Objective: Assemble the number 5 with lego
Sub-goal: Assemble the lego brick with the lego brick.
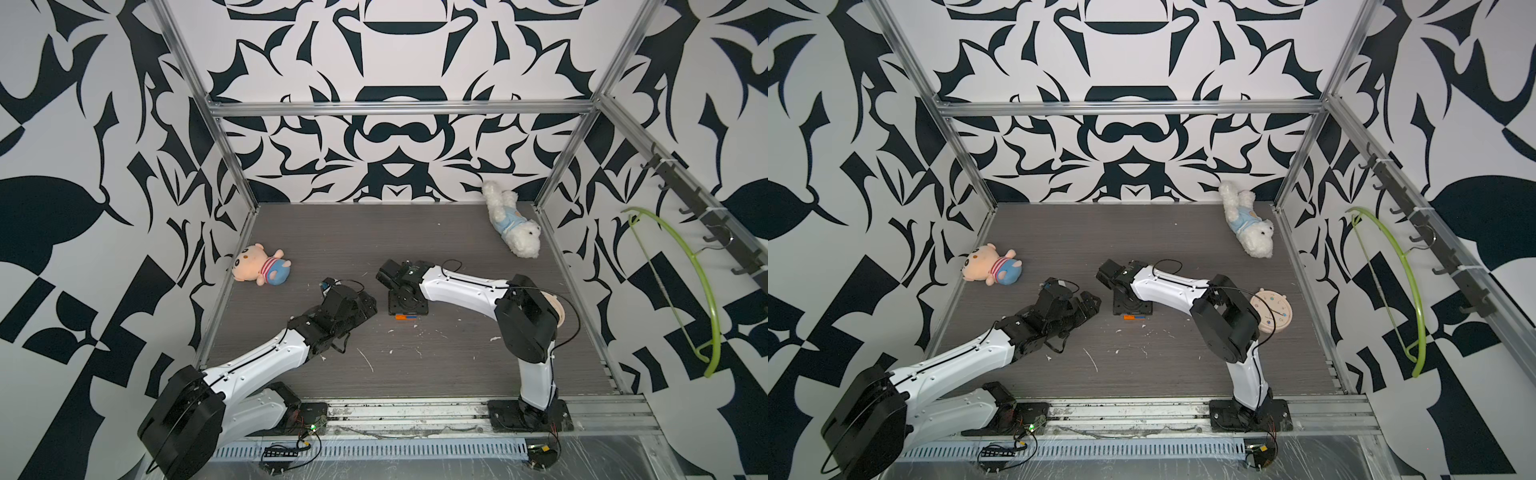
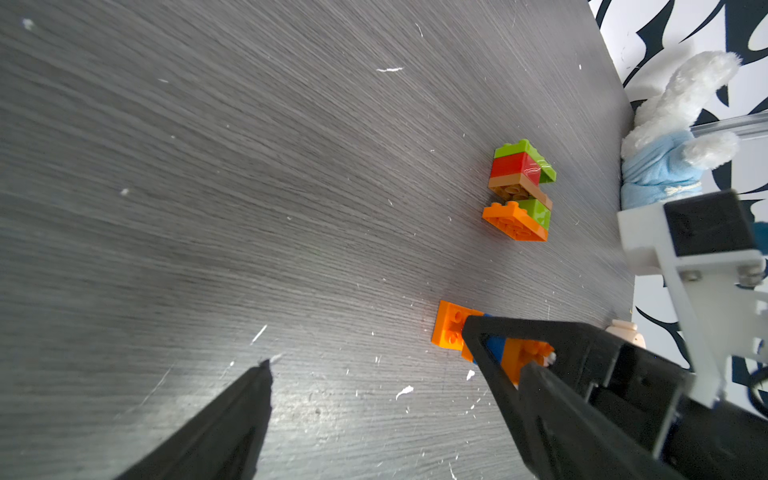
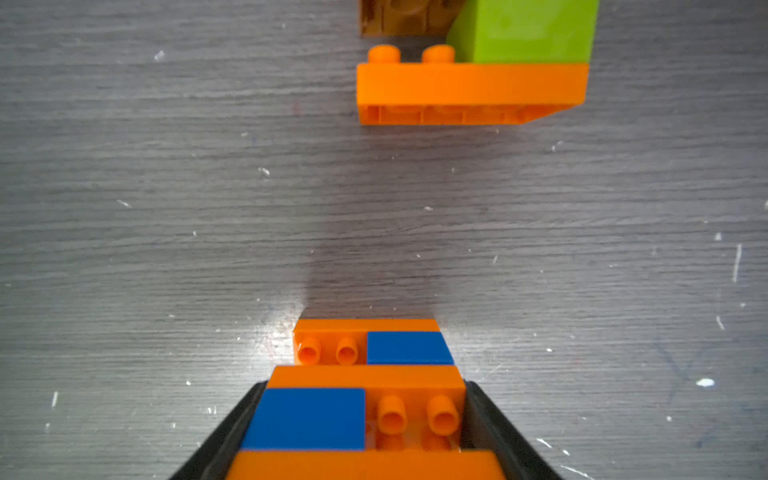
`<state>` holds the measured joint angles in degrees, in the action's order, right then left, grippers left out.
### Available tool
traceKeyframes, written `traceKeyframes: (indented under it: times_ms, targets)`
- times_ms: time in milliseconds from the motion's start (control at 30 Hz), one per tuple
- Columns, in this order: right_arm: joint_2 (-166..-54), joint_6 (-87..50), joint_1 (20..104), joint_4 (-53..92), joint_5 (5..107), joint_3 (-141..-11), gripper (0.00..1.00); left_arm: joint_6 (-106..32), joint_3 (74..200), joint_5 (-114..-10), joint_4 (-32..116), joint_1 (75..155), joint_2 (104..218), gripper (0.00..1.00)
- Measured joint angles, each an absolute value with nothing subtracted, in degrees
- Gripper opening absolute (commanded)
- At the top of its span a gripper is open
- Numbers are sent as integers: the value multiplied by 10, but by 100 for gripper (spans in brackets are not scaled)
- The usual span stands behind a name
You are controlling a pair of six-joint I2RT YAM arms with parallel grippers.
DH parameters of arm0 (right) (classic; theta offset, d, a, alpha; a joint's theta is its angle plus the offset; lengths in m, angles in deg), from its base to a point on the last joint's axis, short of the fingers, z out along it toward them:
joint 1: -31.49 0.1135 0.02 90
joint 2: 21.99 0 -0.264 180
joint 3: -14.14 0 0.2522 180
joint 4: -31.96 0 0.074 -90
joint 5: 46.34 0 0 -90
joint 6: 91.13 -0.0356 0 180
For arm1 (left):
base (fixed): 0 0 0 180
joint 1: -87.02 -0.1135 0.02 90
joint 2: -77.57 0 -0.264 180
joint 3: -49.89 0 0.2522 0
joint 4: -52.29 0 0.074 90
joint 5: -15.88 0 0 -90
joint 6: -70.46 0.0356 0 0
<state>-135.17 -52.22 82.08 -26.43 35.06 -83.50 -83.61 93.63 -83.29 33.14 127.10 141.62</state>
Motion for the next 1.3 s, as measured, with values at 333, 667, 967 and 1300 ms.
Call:
traceKeyframes:
  times_ms: [333,667,967,1300]
  targets:
    - [-1352,-519,818,-265,357,-836,63,-836,936,-833,331,1271,1416,99]
    - [-1352,-517,818,-265,360,-836,62,-836,936,-833,331,1271,1416,99]
    - [-1352,-508,814,-265,366,-836,62,-836,936,-833,331,1271,1416,99]
    - [-1355,-504,813,-267,370,-838,62,-836,936,-833,331,1271,1416,99]
